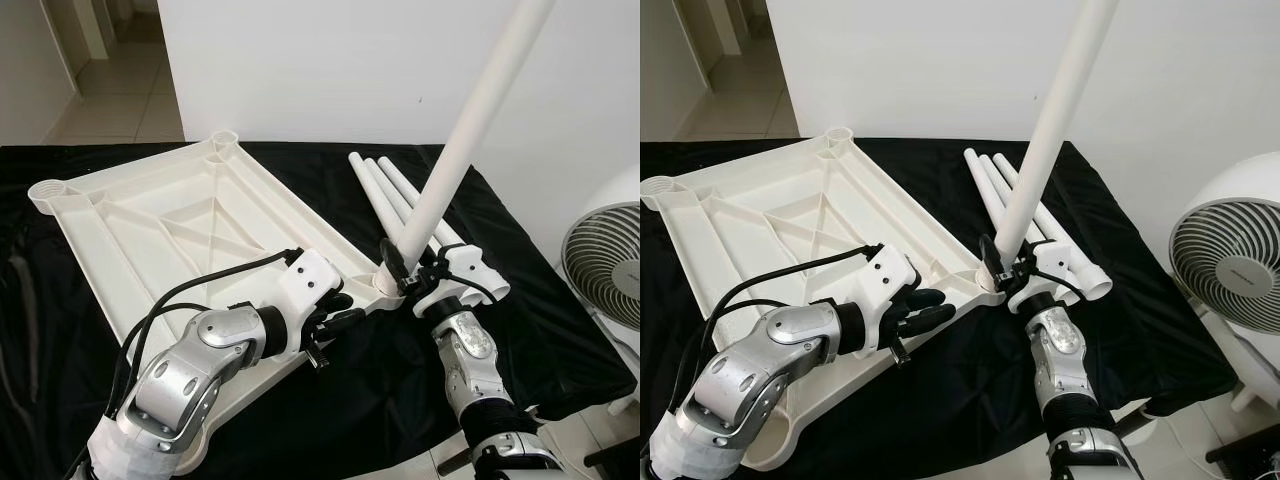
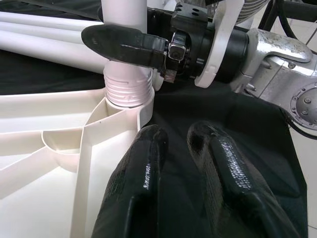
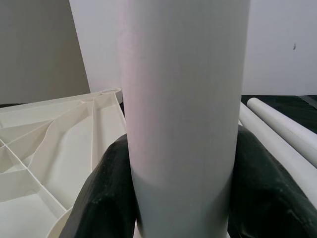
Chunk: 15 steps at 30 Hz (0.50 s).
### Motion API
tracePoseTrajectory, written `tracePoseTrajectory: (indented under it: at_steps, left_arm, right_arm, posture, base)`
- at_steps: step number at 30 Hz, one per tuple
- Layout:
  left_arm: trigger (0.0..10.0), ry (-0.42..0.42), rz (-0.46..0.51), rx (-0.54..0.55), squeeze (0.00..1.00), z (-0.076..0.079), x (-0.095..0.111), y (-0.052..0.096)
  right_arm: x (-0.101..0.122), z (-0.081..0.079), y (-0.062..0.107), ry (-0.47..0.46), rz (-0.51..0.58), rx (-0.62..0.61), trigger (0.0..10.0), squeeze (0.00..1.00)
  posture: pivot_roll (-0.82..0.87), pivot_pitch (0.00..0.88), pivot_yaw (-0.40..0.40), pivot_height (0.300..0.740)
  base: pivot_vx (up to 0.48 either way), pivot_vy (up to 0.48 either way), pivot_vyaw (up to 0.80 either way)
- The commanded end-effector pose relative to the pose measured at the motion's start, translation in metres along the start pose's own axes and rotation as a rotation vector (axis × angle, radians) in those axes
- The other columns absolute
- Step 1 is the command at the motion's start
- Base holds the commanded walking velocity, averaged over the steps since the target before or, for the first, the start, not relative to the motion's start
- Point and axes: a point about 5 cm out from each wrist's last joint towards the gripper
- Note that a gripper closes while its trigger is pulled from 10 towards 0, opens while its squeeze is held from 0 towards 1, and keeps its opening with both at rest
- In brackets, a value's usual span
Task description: Building children table
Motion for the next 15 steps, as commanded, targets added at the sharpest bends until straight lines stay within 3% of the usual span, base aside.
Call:
tracePoseTrajectory:
  at_steps: [1,2,15]
  left_arm:
    - [10.0,0.001,-0.009,0.020,0.00,0.0012,-0.0002,0.0017]
    - [10.0,0.002,-0.009,0.020,0.00,0.0015,-0.0002,0.0018]
    - [10.0,-0.003,-0.005,0.009,0.00,0.0033,0.0005,0.0006]
  right_arm:
    - [-0.0542,0.0045,0.0335,-0.125,-0.272,-0.116,10.0,0.00]
    - [-0.0558,0.0053,0.0345,-0.146,-0.278,-0.135,10.0,0.00]
    - [-0.0469,-0.0010,0.0272,-0.031,-0.238,-0.146,10.0,0.00]
  posture:
    - [0.05,0.093,-0.028,0.740]
    - [0.05,0.093,-0.028,0.740]
    - [0.05,0.086,-0.028,0.740]
  base:
    - [0.000,0.000,0.00]
    - [0.000,0.000,0.00]
    - [0.000,0.000,0.00]
Point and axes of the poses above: a point about 5 cm out from each wrist's last joint towards the gripper, its own y axis pointing back from the gripper into the wrist, its own x axis along the axis of the wrist's last joint, z = x × y, and after that the axes turned 13 degrees about -y, right-handed
